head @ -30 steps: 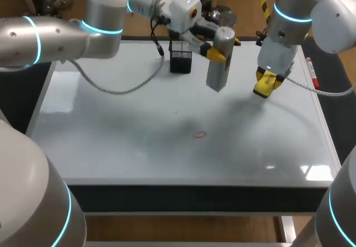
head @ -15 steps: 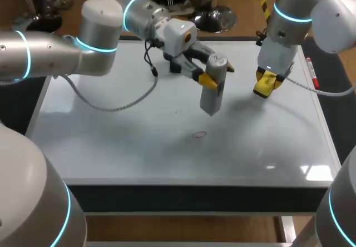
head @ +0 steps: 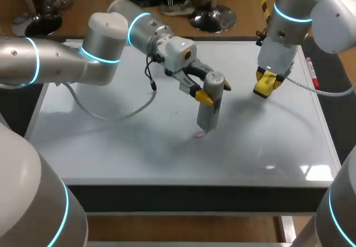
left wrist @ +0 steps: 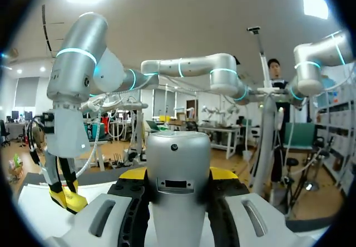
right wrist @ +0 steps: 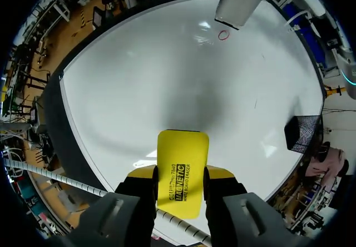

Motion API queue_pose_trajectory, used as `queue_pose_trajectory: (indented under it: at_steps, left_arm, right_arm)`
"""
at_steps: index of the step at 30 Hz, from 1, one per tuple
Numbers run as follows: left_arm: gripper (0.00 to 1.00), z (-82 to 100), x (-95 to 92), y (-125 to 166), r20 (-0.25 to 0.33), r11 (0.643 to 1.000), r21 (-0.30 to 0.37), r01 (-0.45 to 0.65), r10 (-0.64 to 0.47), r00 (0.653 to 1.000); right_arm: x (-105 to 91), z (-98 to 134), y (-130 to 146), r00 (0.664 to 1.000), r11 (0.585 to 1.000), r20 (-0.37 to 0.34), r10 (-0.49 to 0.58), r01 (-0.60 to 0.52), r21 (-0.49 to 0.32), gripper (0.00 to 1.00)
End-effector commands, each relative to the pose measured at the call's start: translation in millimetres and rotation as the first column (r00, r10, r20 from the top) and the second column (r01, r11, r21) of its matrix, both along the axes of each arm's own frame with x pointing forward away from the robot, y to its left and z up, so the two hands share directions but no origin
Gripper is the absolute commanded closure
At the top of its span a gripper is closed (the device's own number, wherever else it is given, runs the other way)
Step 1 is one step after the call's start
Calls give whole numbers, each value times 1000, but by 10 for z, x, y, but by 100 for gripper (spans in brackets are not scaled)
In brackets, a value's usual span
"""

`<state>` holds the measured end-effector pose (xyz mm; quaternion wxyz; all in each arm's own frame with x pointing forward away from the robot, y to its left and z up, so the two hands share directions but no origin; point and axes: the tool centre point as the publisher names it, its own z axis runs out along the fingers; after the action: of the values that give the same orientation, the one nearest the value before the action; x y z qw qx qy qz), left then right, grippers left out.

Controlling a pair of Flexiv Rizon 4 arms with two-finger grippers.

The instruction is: Pick up the inspection probe, press it on each red-marked spot on the whiteboard one by one, put down the probe, pick up the eraser, and wipe off all the red marks.

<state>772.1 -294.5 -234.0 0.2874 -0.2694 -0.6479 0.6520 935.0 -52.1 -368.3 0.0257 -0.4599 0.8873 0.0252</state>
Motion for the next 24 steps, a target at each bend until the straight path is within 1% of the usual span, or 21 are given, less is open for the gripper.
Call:
queue_pose_trajectory:
  at_steps: [1,8,24]
  left_arm:
    - [100,-95,-50,-6,-8,1000,-11,-6,5,1000]
    - [100,-240,-140,43,-5,1000,-2,-12,12,1000]
    - [100,-357,-108,129,7,999,-1,-52,52,999]
  right_arm:
    - [2,7,-5,1000,1000,0,1,-1,-3,100]
    - [2,7,-5,1000,1000,0,1,-1,-3,100]
    - [2,7,-5,1000,1000,0,1,-1,-3,100]
